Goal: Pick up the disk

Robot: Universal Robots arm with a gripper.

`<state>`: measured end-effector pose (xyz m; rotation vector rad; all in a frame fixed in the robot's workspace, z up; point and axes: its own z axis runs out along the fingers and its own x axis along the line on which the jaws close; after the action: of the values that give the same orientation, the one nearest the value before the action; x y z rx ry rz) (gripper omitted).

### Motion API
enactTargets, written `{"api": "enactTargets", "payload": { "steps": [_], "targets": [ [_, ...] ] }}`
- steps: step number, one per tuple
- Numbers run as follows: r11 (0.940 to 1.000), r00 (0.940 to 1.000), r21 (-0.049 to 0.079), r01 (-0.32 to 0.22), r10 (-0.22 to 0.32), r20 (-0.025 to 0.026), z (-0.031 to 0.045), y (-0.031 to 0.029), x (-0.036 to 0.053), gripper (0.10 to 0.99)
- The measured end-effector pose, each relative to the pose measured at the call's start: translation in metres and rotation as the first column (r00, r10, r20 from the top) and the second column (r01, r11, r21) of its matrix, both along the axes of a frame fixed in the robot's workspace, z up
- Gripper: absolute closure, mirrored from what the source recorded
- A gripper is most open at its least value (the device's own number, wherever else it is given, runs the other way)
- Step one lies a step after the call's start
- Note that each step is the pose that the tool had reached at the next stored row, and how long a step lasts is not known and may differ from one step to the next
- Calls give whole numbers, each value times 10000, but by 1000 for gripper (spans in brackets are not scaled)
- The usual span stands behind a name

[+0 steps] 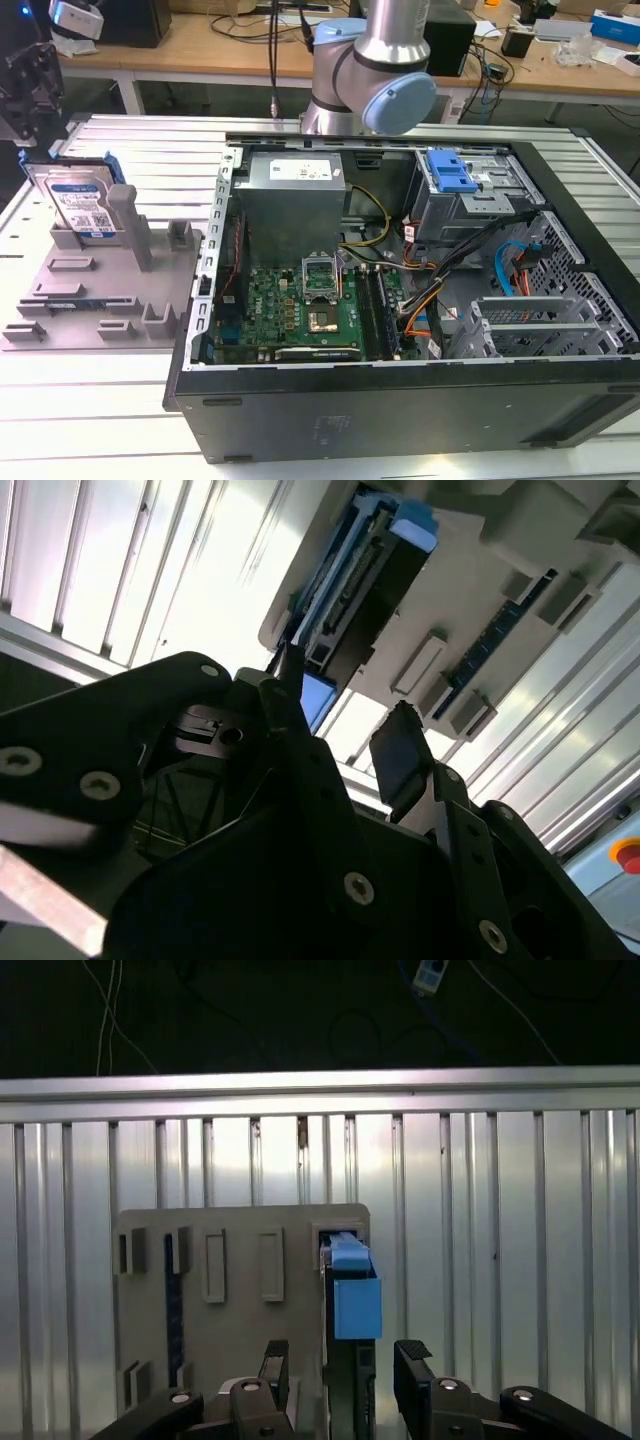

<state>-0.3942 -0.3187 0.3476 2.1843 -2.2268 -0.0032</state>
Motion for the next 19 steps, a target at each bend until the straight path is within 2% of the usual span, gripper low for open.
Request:
{"api": "enactTargets", "payload": {
  "steps": [7, 19],
  "targets": [
    [9999, 9999, 0, -153, 153, 3, -65, 39, -106, 545],
    [9995, 9995, -4, -305, 305, 2, -107, 40, -108, 545]
  ]
}}
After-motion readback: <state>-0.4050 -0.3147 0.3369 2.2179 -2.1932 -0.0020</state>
